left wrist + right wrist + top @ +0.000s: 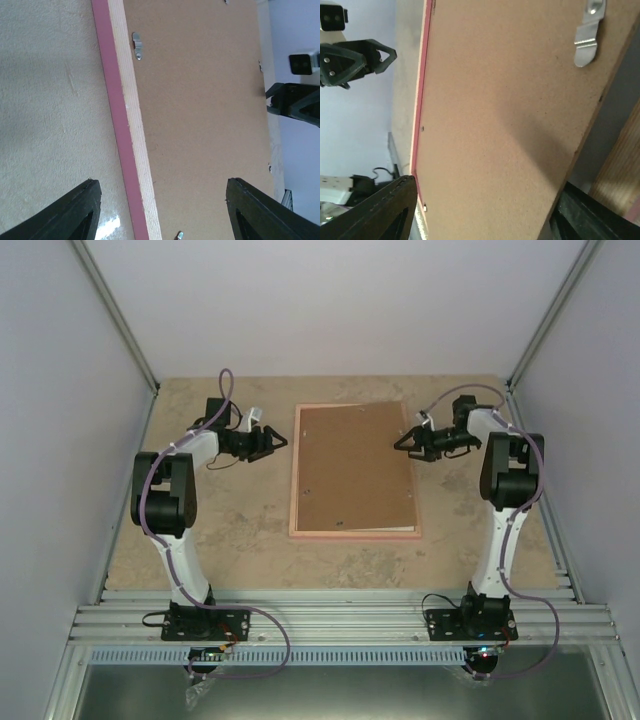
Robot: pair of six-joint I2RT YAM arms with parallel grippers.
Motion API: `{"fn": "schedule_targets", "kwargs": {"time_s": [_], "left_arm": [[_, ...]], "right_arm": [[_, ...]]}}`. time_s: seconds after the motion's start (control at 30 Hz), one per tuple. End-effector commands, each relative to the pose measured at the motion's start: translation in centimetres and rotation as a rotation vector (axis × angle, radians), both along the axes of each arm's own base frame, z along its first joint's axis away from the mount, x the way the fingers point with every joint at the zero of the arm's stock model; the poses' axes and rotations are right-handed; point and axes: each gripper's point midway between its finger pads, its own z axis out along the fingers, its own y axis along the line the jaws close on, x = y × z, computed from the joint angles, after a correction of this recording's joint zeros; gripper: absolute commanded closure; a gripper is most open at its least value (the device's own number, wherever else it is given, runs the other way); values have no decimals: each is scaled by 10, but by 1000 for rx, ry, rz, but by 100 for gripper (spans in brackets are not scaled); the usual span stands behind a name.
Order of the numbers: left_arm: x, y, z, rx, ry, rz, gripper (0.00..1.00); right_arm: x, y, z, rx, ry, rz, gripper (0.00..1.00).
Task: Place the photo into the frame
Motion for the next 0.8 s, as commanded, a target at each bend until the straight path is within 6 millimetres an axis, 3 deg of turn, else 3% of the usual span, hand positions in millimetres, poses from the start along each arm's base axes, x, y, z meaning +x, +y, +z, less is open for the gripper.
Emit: {"fn": "schedule_targets", "kwargs": {"time_s": [0.0, 0.17, 0.33, 0.5, 0.77], "left_arm": [[2, 0, 11, -6, -38, 1, 30], [2, 2, 19, 6, -64, 9, 29], [0, 3, 24, 16, -80, 11, 29], [-3, 6, 16, 53, -86, 1, 33], [-13, 8, -4, 104, -78, -34, 43]], "right_arm": [[10, -13, 30, -123, -145, -16, 20], [18, -34, 39, -320, -265, -13, 12], [24, -56, 42, -461, -368, -16, 18], [18, -65, 17, -526, -385, 2, 32], [-5, -47, -24, -428, -300, 55, 46]]}}
